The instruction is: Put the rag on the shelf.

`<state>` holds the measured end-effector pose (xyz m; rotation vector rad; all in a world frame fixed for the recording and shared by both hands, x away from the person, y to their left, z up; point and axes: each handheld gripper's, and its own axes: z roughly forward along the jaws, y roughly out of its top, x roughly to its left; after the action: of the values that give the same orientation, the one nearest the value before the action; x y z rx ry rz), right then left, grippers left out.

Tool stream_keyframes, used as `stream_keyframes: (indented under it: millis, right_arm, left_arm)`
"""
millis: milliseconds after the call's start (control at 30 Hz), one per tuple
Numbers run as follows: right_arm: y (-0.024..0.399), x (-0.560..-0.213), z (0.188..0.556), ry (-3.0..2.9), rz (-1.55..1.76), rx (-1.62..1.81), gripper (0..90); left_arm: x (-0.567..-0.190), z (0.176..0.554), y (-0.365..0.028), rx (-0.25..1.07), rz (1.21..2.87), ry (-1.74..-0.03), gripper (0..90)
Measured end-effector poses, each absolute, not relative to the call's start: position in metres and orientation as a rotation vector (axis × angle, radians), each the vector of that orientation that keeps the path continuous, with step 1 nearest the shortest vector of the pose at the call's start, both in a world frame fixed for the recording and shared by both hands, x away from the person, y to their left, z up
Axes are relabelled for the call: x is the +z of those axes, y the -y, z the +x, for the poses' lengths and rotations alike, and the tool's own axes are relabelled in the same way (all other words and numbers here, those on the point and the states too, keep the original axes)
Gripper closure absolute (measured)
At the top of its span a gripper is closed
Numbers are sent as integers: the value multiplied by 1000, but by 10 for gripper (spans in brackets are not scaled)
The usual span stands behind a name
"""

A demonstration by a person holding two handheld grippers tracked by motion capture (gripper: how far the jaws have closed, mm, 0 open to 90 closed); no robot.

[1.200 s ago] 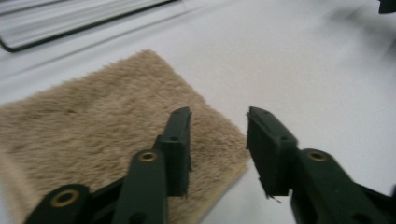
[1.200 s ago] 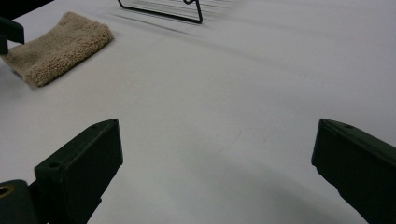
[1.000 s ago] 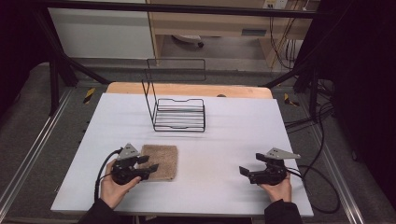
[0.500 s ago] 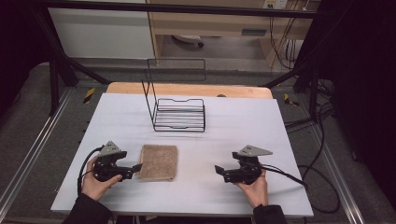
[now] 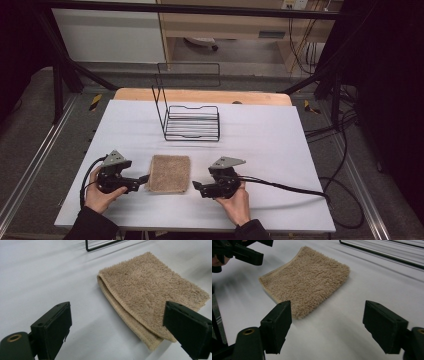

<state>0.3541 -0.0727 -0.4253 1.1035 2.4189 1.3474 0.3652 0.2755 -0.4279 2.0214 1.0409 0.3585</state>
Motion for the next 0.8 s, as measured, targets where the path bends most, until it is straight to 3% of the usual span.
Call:
stream_keyframes:
  millis: [500, 800]
  right_arm:
    - [32, -446, 355, -2485, 1163, 1315, 525]
    - [20, -453, 353, -2485, 1184, 1307, 640]
  left_arm:
    - [-428, 366, -277, 365, 2020, -1053, 99]
    - [-428, 366, -277, 368, 2021, -1053, 107]
